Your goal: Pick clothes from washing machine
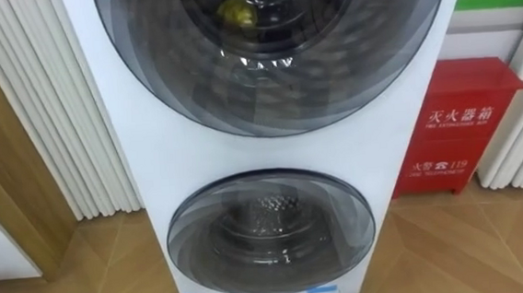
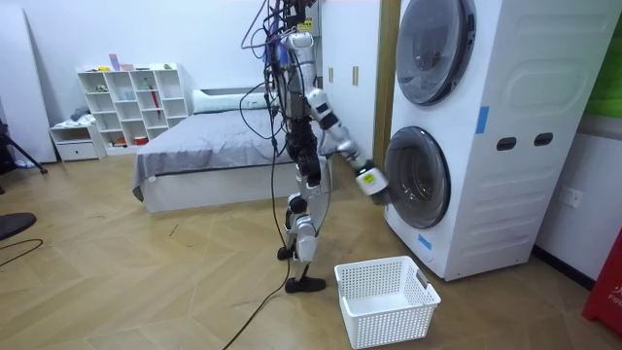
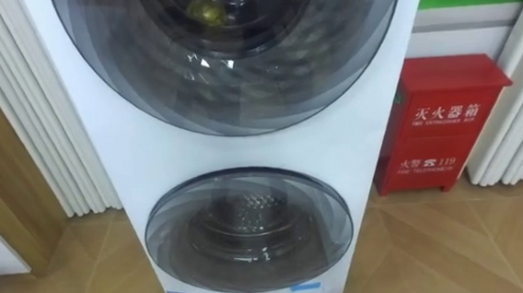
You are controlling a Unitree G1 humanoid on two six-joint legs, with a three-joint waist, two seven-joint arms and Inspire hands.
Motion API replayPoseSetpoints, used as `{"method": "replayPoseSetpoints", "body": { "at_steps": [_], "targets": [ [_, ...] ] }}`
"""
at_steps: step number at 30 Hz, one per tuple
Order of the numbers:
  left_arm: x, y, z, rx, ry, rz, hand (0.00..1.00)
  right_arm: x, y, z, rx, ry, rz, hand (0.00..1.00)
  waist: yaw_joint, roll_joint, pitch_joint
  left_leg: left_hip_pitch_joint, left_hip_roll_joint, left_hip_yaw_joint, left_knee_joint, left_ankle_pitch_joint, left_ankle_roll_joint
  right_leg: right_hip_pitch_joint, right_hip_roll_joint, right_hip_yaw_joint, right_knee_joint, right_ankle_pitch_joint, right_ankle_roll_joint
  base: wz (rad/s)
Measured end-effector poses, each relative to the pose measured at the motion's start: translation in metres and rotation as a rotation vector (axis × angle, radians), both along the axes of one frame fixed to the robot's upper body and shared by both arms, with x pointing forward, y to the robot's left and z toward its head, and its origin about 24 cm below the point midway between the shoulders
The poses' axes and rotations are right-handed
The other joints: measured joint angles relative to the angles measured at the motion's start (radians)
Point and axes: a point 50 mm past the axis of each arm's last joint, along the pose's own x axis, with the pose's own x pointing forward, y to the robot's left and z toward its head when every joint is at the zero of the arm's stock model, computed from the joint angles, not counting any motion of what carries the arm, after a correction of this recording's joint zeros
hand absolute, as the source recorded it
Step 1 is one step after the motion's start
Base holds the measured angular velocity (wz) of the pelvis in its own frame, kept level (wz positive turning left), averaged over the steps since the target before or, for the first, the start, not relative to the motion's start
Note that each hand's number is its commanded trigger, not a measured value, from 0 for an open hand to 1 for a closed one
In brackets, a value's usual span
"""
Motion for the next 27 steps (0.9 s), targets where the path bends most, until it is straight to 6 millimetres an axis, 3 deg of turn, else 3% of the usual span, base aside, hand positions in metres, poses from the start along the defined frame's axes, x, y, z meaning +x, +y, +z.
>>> {"method": "replayPoseSetpoints", "body": {
  "at_steps": [3, 6, 9, 12, 15, 18, 27],
  "targets": [
    [0.002, 0.008, 0.003, 0.019, -0.004, -0.004, 0.0, 0.055, -0.004, 0.04, -0.081, -0.205, 0.031, 0.0, 0.007, -0.022, 0.0011, -0.001, 0.0, -0.001, 0.002, 0.0, 0.0, -0.003, 0.0, -0.001, 0.006, -0.002, 0.0, 0.01],
    [0.001, 0.012, 0.003, 0.026, 0.01, -0.007, 0.0, 0.098, 0.002, 0.081, -0.117, -0.395, 0.05, 0.0, 0.006, -0.034, -0.005, -0.016, 0.0, -0.005, 0.007, 0.0, 0.0, -0.008, -0.001, -0.004, 0.008, -0.002, 0.001, 0.04],
    [0.001, 0.013, 0.003, 0.031, 0.033, -0.029, 0.0, 0.125, 0.007, 0.107, -0.14, -0.481, 0.047, 0.0, 0.018, -0.036, -0.0098, -0.019, 0.0, -0.01, 0.014, 0.0, 0.0, -0.01, -0.002, -0.014, 0.016, -0.001, 0.001, 0.07],
    [0.005, 0.012, 0.003, 0.031, 0.035, -0.04, 0.0, 0.143, 0.007, 0.135, -0.178, -0.568, 0.048, 0.0, 0.036, -0.026, -0.0078, -0.033, 0.0, -0.014, 0.019, 0.0, 0.0, -0.02, -0.003, -0.017, 0.026, -0.001, 0.001, 0.07],
    [0.004, 0.013, 0.004, 0.037, 0.048, -0.054, 0.0, 0.158, 0.008, 0.157, -0.208, -0.63, 0.047, 0.0, 0.037, -0.016, -0.0133, -0.044, 0.0, -0.023, 0.019, 0.0, 0.0, -0.025, -0.004, -0.028, 0.027, -0.001, 0.001, 0.08],
    [0.005, 0.013, 0.004, 0.035, 0.052, -0.053, 0.0, 0.166, 0.004, 0.176, -0.243, -0.673, 0.05, 0.0, 0.052, -0.016, -0.0135, -0.045, 0.0, -0.023, 0.019, 0.0, 0.0, -0.024, -0.004, -0.03, 0.027, -0.001, 0.001, 0.03],
    [0.01, 0.014, 0.005, 0.057, 0.063, -0.117, 0.0, 0.178, 0.002, 0.198, -0.308, -0.636, 0.12, 0.0, 0.057, -0.035, -0.0129, -0.065, 0.0, -0.026, 0.024, 0.004, 0.006, -0.058, -0.007, -0.03, 0.058, -0.001, 0.001, -0.01]
  ]
}}
